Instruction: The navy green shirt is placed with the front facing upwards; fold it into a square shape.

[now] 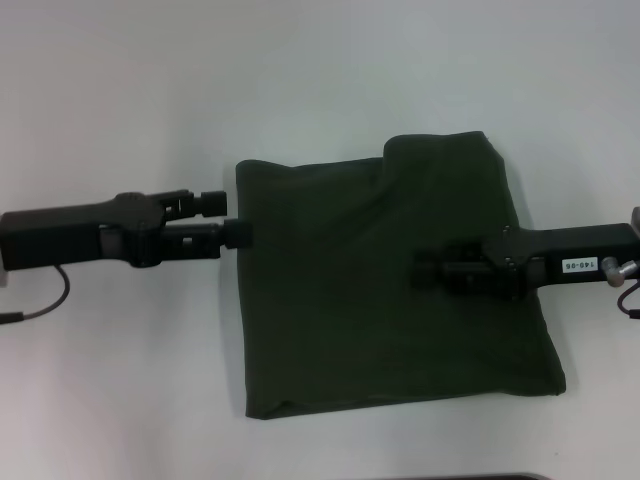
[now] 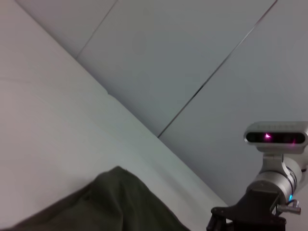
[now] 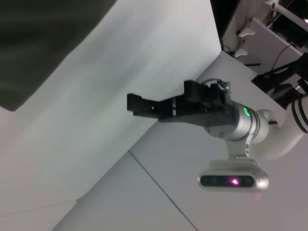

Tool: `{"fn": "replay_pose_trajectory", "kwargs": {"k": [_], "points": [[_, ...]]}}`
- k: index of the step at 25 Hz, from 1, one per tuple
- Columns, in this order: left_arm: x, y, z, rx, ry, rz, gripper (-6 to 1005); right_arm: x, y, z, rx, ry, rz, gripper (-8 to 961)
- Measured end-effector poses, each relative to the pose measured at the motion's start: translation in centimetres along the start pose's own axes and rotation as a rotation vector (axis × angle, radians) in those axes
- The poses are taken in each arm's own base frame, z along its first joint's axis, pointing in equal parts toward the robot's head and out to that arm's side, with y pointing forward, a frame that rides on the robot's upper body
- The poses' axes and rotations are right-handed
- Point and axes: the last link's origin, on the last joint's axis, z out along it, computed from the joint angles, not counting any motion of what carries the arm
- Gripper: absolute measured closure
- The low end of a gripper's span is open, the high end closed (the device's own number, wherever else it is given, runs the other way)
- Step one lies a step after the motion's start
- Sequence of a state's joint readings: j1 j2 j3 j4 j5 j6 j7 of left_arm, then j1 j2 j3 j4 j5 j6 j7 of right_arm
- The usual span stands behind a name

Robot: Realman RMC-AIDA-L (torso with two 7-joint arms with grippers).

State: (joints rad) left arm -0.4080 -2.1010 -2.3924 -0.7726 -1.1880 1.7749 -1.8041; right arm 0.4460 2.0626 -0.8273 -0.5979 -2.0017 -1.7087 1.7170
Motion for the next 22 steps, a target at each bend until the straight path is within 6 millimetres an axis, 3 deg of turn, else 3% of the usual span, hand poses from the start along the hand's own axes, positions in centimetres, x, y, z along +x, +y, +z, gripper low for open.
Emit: {"fn": "replay_pose_trajectory", "kwargs": {"k": [6,12,17,22], "points": [[-1.0,0.4,-0.4,-0.016,-0.021,-0.012,76,0.2,0.6,0.4,-0.038,-0.002,0.006,502],[-1.3,0.4,-0.4,-0.02,-0.029,-0.004,76,0.4,1.1,-0.8,-0.061,-0.029,0.008,386],[-1.4,0.5,-0.4,-0.023,-0.029,-0.006,76,0.8,0.9,-2.5,-0.036,-0.066,0.015,157],[-1.3,0.5,-0.3,-0.032,-0.03,-0.007,76,1.1,0.9,-3.2,-0.023,-0.071,0.02,42]]}}
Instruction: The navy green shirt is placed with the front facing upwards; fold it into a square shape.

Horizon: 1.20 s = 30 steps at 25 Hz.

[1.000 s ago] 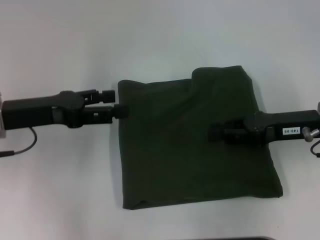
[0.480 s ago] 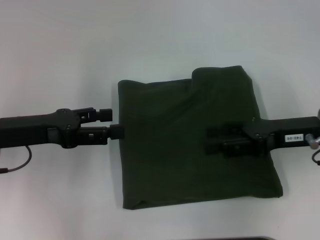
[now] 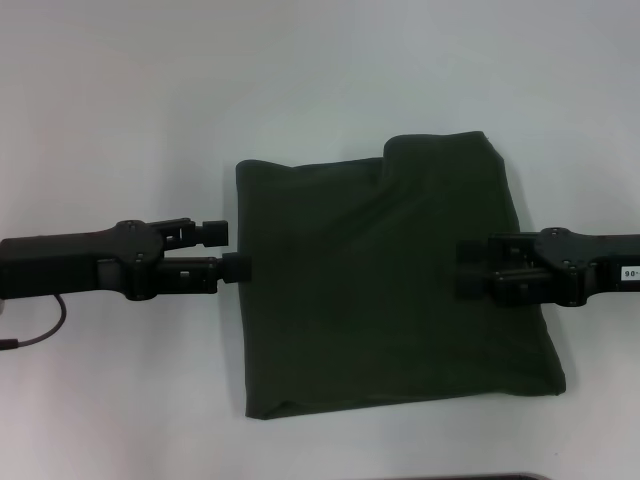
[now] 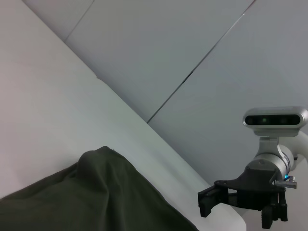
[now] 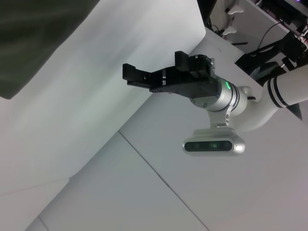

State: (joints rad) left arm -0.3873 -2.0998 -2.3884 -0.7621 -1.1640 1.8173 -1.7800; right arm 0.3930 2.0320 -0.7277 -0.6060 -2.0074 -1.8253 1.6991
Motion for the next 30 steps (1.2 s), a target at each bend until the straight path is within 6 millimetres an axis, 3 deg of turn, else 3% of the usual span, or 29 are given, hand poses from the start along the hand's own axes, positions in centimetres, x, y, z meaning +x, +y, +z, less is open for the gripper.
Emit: {"fn": "replay_pose_trajectory", "kwargs": {"k": [30], "points": [[-0.03,-0.11,0.15,0.005,-0.006,-0.008,76,-0.18,-0.26,-0.03,0.016,0.0,-0.002,41]]}}
